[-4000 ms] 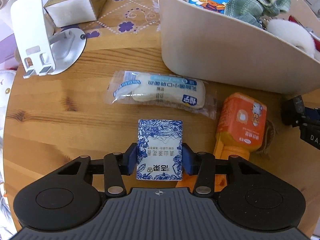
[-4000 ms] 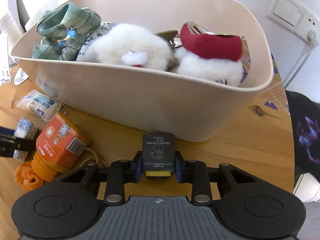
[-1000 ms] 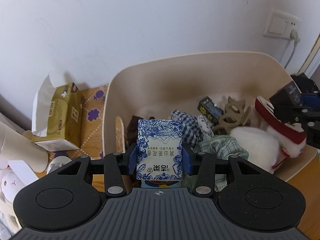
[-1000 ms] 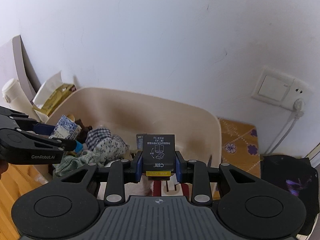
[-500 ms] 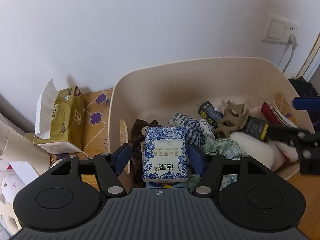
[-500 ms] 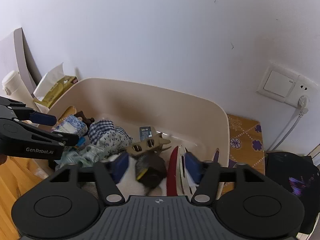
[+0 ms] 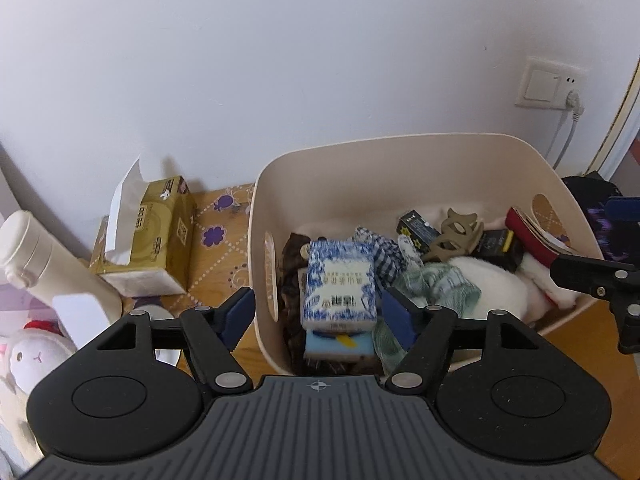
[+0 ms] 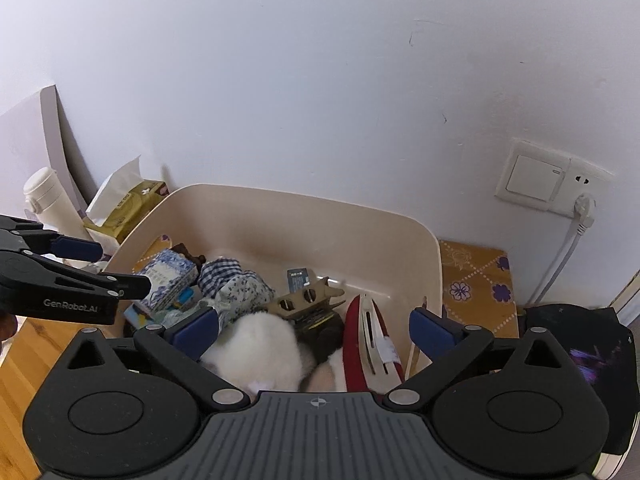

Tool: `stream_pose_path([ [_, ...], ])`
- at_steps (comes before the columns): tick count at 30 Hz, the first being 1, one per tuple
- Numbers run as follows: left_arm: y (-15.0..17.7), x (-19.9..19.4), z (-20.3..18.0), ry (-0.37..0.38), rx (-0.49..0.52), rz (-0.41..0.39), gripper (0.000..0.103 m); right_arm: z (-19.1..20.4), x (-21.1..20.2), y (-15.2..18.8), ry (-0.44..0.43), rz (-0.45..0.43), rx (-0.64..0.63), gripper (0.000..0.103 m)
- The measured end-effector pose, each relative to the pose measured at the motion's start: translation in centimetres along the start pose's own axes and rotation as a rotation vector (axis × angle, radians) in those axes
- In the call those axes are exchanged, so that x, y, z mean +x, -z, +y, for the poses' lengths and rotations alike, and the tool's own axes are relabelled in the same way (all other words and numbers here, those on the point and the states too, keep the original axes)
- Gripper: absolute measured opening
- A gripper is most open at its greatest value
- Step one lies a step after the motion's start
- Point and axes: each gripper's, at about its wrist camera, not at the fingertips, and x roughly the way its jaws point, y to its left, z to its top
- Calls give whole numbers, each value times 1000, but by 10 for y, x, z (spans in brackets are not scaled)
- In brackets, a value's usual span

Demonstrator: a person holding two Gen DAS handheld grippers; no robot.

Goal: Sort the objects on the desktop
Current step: 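Open the right tool to drop the black box while the left tool releases the tissue pack, then move both tools back to the table toward the orange cloth and hair clip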

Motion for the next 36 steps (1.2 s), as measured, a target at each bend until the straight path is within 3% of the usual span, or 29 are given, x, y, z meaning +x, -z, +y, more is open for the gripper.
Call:
stream_pose_path([
  [8,26,-16,6,-15,-26,30,73,3,-14,18,-5,11,17,103],
  [15,63,-14,5,-13,-29,124,77,9,-19,40,-14,35,-6,103],
  [25,112,-8,-8,12,-34,223,77,15,-8,74,-18,132,-24,103],
  [36,134,0,-9,33,-78,321,77,29,14,102,-61,259,-102,103],
])
